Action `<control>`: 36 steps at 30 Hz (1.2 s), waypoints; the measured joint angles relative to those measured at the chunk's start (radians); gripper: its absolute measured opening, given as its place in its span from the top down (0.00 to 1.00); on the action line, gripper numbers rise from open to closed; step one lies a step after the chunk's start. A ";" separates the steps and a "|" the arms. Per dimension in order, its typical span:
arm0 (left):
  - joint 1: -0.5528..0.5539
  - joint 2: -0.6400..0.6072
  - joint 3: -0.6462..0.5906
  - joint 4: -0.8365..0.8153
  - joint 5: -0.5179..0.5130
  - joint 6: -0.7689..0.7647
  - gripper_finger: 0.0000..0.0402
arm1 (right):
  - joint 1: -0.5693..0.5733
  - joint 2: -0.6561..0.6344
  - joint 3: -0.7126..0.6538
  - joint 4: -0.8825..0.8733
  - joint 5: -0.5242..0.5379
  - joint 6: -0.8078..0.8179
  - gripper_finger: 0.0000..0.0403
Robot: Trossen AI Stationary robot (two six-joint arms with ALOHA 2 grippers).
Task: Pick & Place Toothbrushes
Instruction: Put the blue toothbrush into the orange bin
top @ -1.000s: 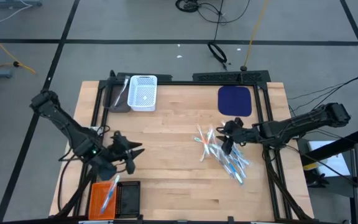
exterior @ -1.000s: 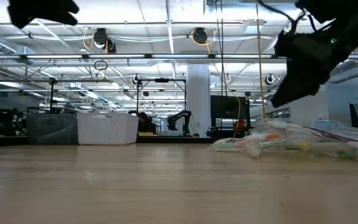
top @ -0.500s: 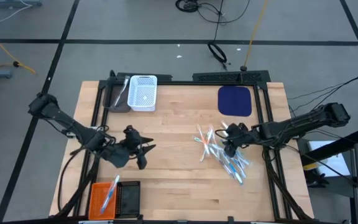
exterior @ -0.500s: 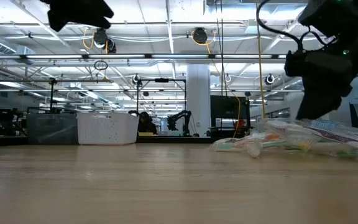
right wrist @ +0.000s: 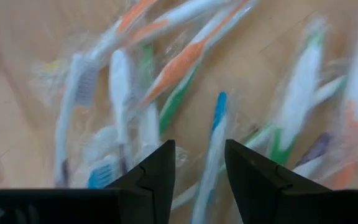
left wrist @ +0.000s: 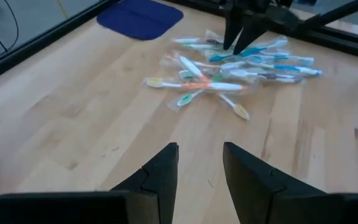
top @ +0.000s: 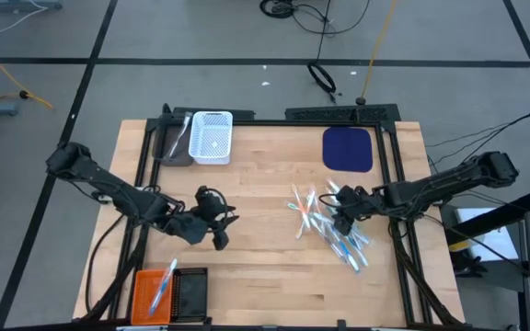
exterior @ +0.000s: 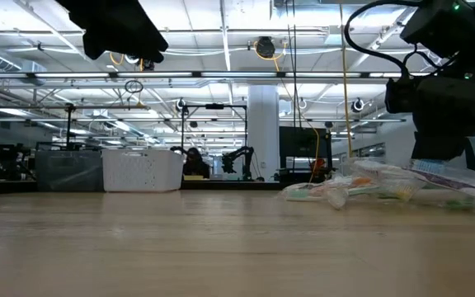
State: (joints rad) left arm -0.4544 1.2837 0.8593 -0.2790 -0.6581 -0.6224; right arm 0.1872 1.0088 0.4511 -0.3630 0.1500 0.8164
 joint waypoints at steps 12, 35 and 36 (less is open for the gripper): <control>0.004 0.000 0.000 0.001 0.007 -0.001 0.68 | 0.031 0.000 0.000 -0.017 -0.021 0.001 0.75; 0.004 0.000 0.000 0.000 0.005 0.003 0.68 | 0.049 -0.003 0.145 -0.030 0.176 -0.209 1.00; 0.004 0.000 0.000 0.000 0.003 0.001 0.68 | 0.056 -0.003 0.151 -0.017 0.194 -0.227 1.00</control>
State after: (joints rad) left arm -0.4500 1.2835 0.8593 -0.2786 -0.6547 -0.6211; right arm 0.2437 1.0061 0.6024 -0.3798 0.3440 0.5895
